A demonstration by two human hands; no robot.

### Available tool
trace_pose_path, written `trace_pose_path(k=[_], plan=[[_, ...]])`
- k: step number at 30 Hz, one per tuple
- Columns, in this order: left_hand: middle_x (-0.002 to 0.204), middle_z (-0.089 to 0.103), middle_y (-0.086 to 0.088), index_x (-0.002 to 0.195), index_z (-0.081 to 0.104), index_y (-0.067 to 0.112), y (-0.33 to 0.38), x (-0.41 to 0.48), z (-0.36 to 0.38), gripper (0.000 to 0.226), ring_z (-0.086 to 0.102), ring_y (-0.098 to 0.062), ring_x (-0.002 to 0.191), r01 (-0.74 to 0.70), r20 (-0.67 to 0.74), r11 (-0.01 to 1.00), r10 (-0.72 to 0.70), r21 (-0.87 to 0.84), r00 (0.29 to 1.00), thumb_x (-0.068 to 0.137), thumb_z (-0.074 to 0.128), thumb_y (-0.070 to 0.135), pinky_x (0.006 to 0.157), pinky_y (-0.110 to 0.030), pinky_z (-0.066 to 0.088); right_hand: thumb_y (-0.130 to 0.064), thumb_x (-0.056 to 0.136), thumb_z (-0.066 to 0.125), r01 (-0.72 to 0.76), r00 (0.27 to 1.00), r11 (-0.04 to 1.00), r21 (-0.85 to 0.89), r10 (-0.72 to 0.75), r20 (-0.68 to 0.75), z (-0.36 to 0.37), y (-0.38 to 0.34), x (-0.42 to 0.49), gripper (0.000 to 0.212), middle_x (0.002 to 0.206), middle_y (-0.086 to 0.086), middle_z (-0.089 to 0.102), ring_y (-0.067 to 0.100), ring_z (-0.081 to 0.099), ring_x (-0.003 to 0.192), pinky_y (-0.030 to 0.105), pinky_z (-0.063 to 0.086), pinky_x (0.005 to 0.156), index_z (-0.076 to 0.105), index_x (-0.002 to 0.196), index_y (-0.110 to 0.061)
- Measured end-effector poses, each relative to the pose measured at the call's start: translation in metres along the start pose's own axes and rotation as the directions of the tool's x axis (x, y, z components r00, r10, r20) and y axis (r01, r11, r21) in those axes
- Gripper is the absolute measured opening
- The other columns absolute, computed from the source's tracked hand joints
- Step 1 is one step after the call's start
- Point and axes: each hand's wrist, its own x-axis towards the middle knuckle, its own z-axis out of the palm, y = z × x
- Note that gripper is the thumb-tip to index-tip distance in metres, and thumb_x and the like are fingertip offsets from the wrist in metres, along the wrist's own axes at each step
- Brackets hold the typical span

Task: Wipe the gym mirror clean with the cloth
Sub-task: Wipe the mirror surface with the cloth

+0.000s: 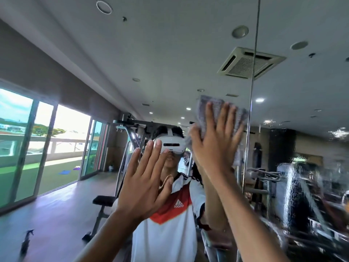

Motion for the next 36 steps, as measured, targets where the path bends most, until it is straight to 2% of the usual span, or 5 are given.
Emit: trace_pose_path(k=[5, 13, 20, 27, 36], plan=[[0.160, 0.034, -0.015, 0.149, 0.043, 0.001, -0.007, 0.001, -0.005, 0.064, 0.026, -0.027, 0.152, -0.026, -0.049, 0.995, 0.022, -0.091, 0.999, 0.098, 0.038, 0.039, 0.119, -0.051, 0.023, -0.044, 0.099, 0.037, 0.571, 0.816, 0.820, 0.027, -0.571, 0.096, -0.011, 0.019, -0.047, 0.059, 0.164, 0.008, 0.021, 0.023, 0.016, 0.152, 0.059, 0.017, 0.120, 0.028, 0.156, -0.028], [0.125, 0.059, -0.014, 0.124, 0.049, 0.010, -0.036, 0.083, -0.021, 0.045, 0.050, -0.031, 0.112, -0.074, -0.158, 0.993, 0.059, -0.093, 0.986, 0.093, 0.041, 0.040, 0.092, -0.045, 0.034, -0.049, 0.094, 0.017, -0.085, 0.996, 0.996, 0.027, 0.084, 0.035, -0.003, 0.031, 0.067, 0.067, 0.165, 0.013, 0.012, 0.029, 0.005, 0.153, 0.056, 0.002, 0.122, 0.018, 0.156, -0.024], [0.156, 0.039, -0.016, 0.150, 0.039, 0.013, -0.067, 0.170, -0.028, 0.061, 0.032, -0.032, 0.147, 0.036, -0.113, 0.997, -0.044, -0.067, 0.993, 0.098, 0.027, 0.043, 0.112, -0.047, 0.019, -0.037, 0.098, 0.036, 0.427, 0.901, 0.904, 0.016, -0.427, 0.072, -0.004, 0.041, 0.009, 0.063, 0.166, 0.005, 0.015, 0.017, 0.009, 0.153, 0.050, 0.008, 0.123, 0.019, 0.157, -0.027], [0.167, 0.011, -0.010, 0.160, 0.023, 0.022, -0.070, 0.172, -0.018, 0.062, 0.011, -0.027, 0.155, -0.009, -0.088, 1.000, 0.010, 0.011, 0.996, 0.103, 0.018, 0.047, 0.122, -0.050, 0.003, -0.052, 0.091, 0.001, -0.171, 0.983, 0.985, 0.018, 0.170, 0.076, -0.009, 0.038, 0.114, 0.073, 0.166, 0.008, -0.003, 0.022, -0.011, 0.152, 0.047, -0.007, 0.122, 0.003, 0.158, -0.024], [0.167, 0.013, -0.012, 0.159, 0.023, 0.021, -0.075, 0.172, -0.013, 0.065, 0.014, -0.029, 0.154, -0.044, -0.108, 0.999, 0.046, 0.021, 0.993, 0.101, 0.025, 0.050, 0.120, -0.055, 0.009, -0.046, 0.107, 0.009, 0.385, 0.915, 0.923, -0.003, -0.381, 0.134, -0.013, 0.055, 0.043, 0.061, 0.164, 0.011, 0.018, 0.032, 0.015, 0.151, 0.062, 0.022, 0.118, 0.028, 0.156, -0.014]])
